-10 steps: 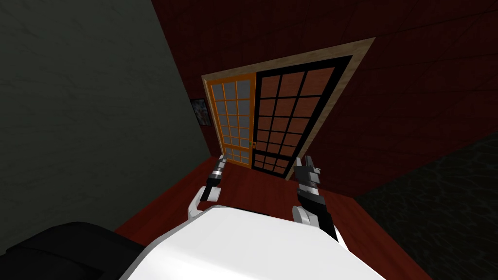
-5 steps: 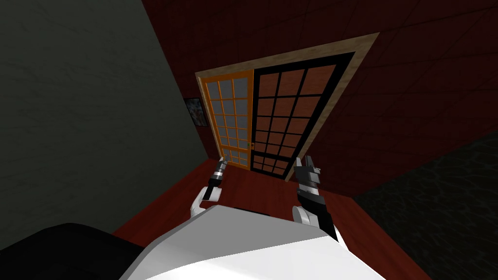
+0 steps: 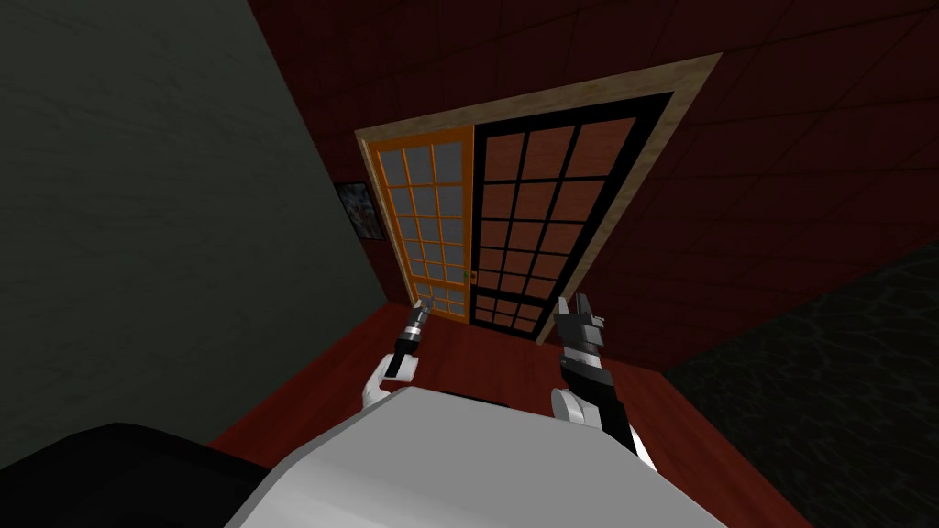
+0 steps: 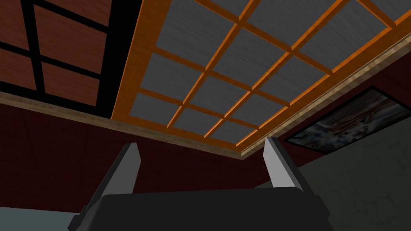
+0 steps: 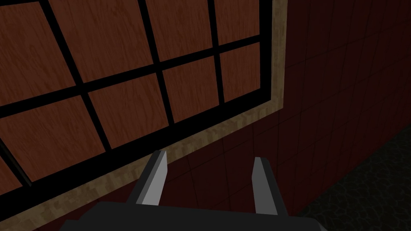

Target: Pull the door open

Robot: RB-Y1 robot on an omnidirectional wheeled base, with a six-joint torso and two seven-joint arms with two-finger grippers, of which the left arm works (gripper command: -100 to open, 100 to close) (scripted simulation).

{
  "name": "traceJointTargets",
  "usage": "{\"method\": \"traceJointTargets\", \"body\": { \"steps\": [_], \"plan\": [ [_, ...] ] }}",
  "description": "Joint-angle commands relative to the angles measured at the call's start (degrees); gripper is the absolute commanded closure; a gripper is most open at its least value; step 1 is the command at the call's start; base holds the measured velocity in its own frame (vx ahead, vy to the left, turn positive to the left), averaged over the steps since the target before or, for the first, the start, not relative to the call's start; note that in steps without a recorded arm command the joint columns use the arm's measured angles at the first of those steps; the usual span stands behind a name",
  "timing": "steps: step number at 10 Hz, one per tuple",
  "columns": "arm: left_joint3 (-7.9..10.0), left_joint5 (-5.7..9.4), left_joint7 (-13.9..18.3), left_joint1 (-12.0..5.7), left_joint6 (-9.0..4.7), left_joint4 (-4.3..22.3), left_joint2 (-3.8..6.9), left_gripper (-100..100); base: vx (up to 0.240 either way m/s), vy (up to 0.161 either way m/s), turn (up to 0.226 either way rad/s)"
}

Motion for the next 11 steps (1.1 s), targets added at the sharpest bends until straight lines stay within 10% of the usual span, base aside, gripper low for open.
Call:
{"method": "traceJointTargets", "body": {
  "steps": [1, 11],
  "plan": [
    [0.33, -0.20, -2.21, -0.97, -0.83, 2.85, -0.02, -100, 0.104, -0.004, -0.045],
    [2.10, -1.39, -14.51, -6.35, -5.07, 18.78, -0.42, -100, 0.101, 0.002, -0.050]
  ]
}}
